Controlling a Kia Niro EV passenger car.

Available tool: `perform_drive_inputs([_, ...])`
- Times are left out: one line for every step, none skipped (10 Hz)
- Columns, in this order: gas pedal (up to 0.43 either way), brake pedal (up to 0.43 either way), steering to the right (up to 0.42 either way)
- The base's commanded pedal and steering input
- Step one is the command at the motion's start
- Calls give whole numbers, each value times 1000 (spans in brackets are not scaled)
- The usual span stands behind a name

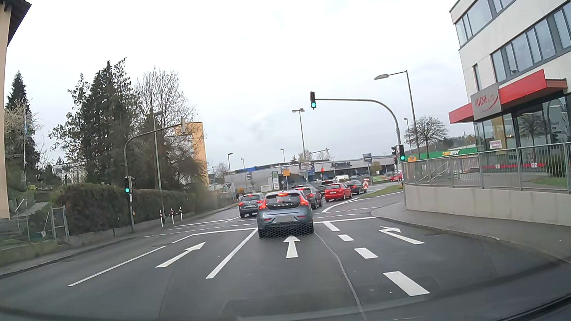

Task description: Follow the waypoints while adhering to traffic rules and regulations

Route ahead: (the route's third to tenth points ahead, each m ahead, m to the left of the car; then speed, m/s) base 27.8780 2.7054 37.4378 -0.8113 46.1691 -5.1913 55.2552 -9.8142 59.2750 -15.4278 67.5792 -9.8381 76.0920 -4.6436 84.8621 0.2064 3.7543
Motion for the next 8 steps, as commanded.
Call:
perform_drive_inputs([0,207,1])
perform_drive_inputs([0,207,1])
perform_drive_inputs([0,201,2])
perform_drive_inputs([0,207,2])
perform_drive_inputs([0,207,2])
perform_drive_inputs([0,201,2])
perform_drive_inputs([0,201,2])
perform_drive_inputs([0,207,2])
